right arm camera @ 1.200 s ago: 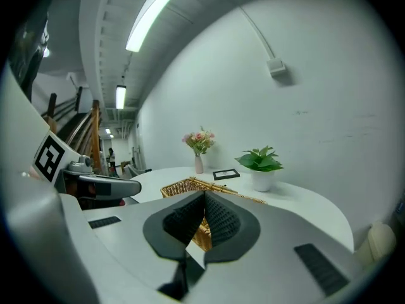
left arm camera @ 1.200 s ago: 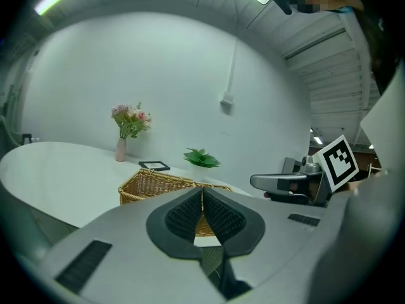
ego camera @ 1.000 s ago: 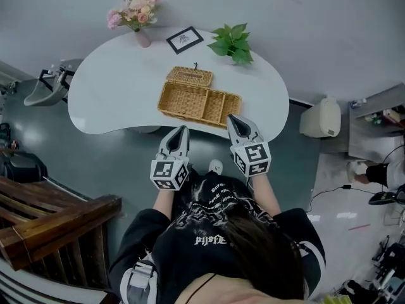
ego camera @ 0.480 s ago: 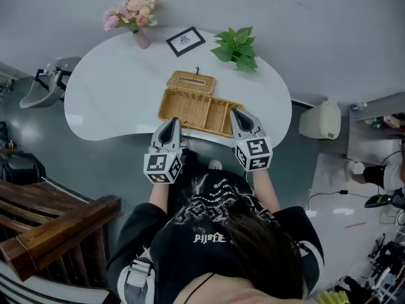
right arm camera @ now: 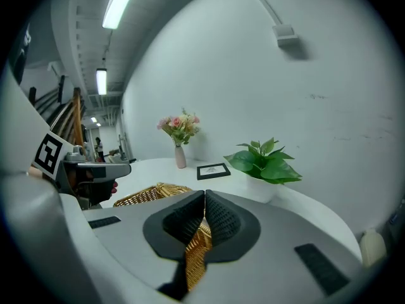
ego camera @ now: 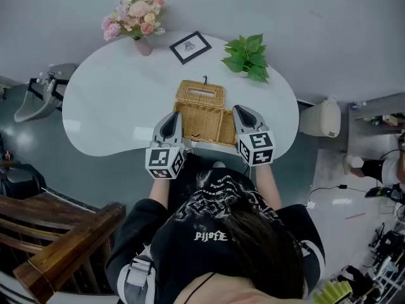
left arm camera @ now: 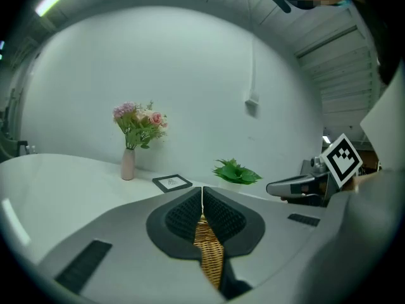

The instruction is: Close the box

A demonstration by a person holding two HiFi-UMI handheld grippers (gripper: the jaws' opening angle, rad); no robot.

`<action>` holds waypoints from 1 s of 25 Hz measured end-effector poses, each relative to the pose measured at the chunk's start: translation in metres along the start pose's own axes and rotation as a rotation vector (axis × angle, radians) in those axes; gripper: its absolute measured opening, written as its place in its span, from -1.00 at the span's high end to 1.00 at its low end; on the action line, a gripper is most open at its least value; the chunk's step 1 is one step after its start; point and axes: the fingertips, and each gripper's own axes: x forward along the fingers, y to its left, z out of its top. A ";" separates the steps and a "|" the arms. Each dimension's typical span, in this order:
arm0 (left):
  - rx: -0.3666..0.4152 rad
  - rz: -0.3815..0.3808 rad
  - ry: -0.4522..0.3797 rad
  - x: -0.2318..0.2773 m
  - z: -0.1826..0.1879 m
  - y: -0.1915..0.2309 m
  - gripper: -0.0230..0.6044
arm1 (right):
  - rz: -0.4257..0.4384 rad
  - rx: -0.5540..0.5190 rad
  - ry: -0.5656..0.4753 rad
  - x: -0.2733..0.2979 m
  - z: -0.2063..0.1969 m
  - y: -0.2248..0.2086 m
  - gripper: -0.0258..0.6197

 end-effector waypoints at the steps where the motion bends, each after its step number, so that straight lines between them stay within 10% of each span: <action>1: 0.014 -0.009 0.009 0.004 0.000 0.005 0.85 | -0.008 0.002 0.013 0.006 0.000 0.001 0.84; 16: 0.047 -0.192 0.081 0.039 0.009 0.051 0.85 | -0.102 0.139 0.131 0.081 0.026 0.007 0.72; 25: 0.006 -0.179 0.101 0.051 0.012 0.079 0.85 | -0.003 0.213 0.265 0.139 0.039 0.004 0.43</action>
